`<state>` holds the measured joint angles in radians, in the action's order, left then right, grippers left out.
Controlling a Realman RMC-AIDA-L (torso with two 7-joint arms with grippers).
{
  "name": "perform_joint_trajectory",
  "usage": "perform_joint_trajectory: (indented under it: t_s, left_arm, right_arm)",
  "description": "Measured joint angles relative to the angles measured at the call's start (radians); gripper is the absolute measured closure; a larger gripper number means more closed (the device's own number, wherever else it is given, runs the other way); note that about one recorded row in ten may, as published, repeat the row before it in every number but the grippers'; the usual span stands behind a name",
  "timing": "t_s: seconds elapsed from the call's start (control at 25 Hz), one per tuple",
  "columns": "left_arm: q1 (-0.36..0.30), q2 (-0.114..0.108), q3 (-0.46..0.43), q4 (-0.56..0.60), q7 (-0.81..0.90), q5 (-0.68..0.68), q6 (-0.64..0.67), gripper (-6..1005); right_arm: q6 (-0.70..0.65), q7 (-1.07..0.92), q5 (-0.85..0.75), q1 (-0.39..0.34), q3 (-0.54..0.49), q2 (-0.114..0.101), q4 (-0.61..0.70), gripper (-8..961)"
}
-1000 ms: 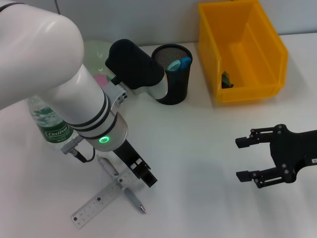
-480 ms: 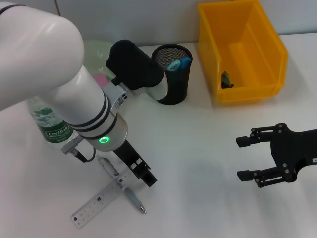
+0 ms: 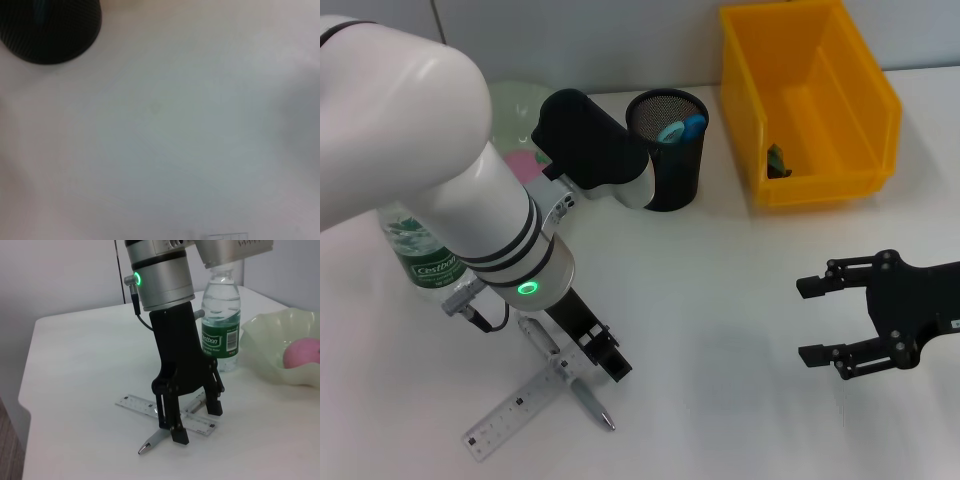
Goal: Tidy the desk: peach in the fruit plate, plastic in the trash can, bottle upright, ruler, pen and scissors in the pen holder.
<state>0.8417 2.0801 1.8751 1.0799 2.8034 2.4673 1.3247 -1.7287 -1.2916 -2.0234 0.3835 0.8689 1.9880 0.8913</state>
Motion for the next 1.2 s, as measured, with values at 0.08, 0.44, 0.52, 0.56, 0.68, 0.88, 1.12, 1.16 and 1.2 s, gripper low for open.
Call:
perform_joint_trajectory:
  t_s: [0.08, 0.44, 0.52, 0.56, 0.68, 0.88, 1.12, 1.16, 1.2]
  left_arm:
    - [0.0, 0.0, 0.001, 0.0, 0.0, 0.001, 0.0, 163]
    - [-0.002, 0.0, 0.016, -0.004, -0.001, 0.003, -0.005, 166]
    - [-0.001, 0.0, 0.016, -0.009, -0.001, 0.002, -0.008, 166]
    - [0.0, 0.0, 0.019, -0.011, -0.001, 0.003, -0.01, 167]
    - [0.002, 0.0, 0.027, -0.013, -0.001, 0.002, -0.019, 222]
    - [0.003, 0.0, 0.03, -0.02, -0.001, 0.002, -0.025, 359]
    - [0.004, 0.0, 0.032, -0.021, -0.001, 0.002, -0.03, 422]
    - [0.004, 0.0, 0.033, -0.021, -0.001, 0.002, -0.033, 429]
    - [0.004, 0.0, 0.035, -0.022, -0.001, 0.002, -0.037, 436]
  right_arm:
    - [0.0, 0.0, 0.0, 0.0, -0.002, 0.0, 0.0, 177]
    - [-0.002, 0.0, 0.0, -0.002, -0.007, 0.0, 0.0, 177]
    - [-0.002, 0.0, 0.0, -0.002, -0.007, 0.0, 0.0, 177]
    - [-0.002, 0.0, 0.0, -0.002, -0.007, 0.0, 0.0, 177]
    - [-0.005, 0.0, 0.0, -0.002, -0.008, 0.0, 0.0, 176]
    - [-0.008, 0.0, 0.0, -0.002, -0.008, 0.0, 0.0, 176]
    - [-0.008, 0.0, 0.0, -0.002, -0.01, 0.0, 0.0, 176]
    - [-0.008, 0.0, 0.0, -0.002, -0.01, 0.0, 0.0, 176]
    - [-0.008, 0.0, 0.0, -0.002, -0.01, 0.0, 0.0, 177]
